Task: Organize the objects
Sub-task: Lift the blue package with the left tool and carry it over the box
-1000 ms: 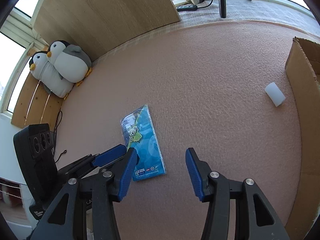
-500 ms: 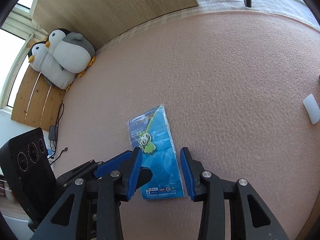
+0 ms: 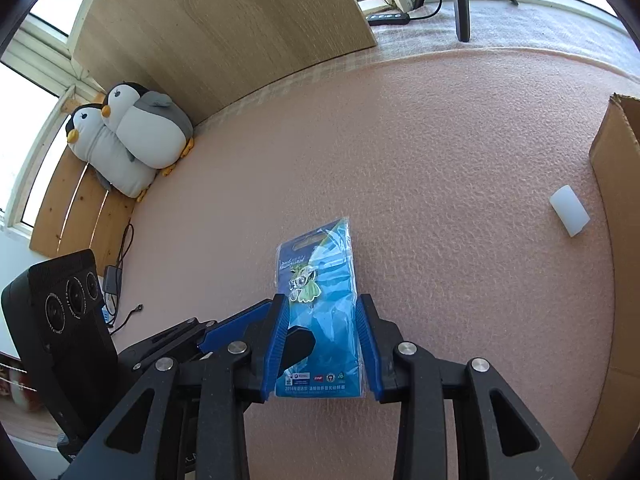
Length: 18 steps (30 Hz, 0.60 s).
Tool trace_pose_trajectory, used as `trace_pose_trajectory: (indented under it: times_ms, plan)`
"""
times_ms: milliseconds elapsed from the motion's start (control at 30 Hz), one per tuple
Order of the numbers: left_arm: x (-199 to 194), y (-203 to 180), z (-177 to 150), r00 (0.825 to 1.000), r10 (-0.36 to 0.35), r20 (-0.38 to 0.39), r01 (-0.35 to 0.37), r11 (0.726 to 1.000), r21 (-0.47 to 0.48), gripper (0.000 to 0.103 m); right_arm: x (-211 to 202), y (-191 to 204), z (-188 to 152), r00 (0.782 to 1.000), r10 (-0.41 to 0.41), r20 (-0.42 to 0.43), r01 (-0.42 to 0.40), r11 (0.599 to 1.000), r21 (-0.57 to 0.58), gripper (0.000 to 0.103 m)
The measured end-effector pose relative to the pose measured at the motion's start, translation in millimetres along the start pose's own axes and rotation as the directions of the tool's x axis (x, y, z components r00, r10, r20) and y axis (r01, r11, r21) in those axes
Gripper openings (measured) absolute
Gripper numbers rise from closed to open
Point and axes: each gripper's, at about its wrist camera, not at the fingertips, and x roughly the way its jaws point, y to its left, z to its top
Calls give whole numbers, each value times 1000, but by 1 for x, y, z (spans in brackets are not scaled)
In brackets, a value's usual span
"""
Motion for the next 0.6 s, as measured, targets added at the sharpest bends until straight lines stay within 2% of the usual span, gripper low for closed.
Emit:
trace_pose_trajectory:
  times_ms: [300, 600]
  plan:
    - [12, -63, 19, 999, -54, 8, 53, 994, 91, 39, -62, -28, -1, 994, -27, 110, 23, 999, 41, 32]
    - [38, -147, 42, 991, -132, 1, 129, 971, 201, 40, -131, -72, 2, 969, -101, 227, 81, 992, 98, 32]
